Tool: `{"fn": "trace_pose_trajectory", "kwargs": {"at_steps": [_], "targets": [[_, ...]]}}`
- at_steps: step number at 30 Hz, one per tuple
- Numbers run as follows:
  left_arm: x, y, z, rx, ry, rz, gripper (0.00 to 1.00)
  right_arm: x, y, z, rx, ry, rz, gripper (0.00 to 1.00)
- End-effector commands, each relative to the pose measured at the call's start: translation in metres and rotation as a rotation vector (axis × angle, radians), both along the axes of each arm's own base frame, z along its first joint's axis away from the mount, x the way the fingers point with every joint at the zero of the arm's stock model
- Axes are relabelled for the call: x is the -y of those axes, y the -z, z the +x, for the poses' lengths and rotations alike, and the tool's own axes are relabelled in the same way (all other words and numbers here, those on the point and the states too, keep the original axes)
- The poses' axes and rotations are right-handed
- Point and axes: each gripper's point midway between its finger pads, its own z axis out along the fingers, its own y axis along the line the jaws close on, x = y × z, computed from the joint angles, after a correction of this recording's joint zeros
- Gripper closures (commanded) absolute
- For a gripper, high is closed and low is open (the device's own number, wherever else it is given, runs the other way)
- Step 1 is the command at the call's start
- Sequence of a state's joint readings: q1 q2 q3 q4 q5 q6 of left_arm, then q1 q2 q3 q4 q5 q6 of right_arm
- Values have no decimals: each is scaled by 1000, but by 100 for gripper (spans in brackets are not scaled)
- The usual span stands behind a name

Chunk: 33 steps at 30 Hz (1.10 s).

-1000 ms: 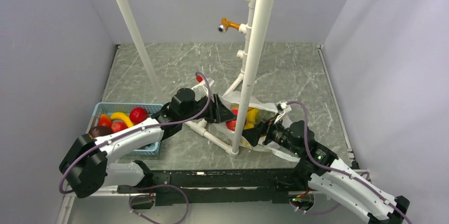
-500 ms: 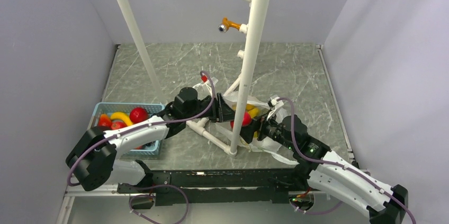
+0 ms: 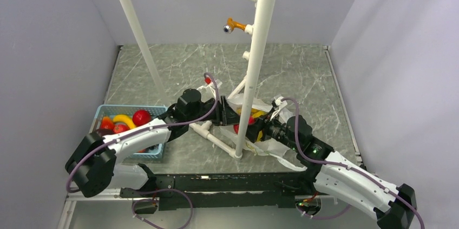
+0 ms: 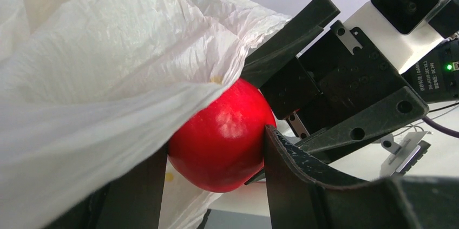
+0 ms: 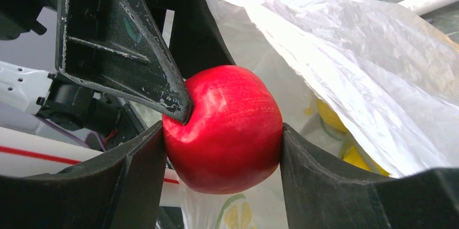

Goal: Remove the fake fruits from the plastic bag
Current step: Adjust the fake fruit in the plastic bag.

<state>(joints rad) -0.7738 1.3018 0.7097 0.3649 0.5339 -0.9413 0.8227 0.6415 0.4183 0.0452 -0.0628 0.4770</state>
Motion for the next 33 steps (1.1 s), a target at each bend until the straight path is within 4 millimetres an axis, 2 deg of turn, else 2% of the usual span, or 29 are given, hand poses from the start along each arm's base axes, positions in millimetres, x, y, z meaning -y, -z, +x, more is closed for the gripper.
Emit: {"fn": "trace_pose_trajectory", "kwargs": {"at_steps": [1,4,6,12,16,20,22,26,30,33], "targets": [[-5,-25,-11,84,26,28,36,-5,-28,3,77,-14,48,74],[-14,-37,-19,117,34,30,18,-3,-25,4,71,-5,30,79],[-18,-47,-27,132,61,7,2,-3,-25,5,68,0,20,81],[-30,-65,-40,179,104,-2,2,-10,-35,-4,66,-63,46,83],[-36,-85,-45,188,133,-104,13,-16,-56,-11,92,-112,104,83],[-40,-93,-39,281,119,-41,10,-17,-74,-4,72,-78,159,83],[-45,-104,-33,389,85,-22,9,-18,-81,2,35,-53,186,83],[-60,-113,-11,580,-25,73,8,-15,-100,17,-47,-49,277,82],[-70,-119,8,772,-114,145,7,-10,-121,28,-148,-136,399,84],[-72,-128,14,918,-173,161,3,-14,-134,28,-202,-208,412,83]]}}
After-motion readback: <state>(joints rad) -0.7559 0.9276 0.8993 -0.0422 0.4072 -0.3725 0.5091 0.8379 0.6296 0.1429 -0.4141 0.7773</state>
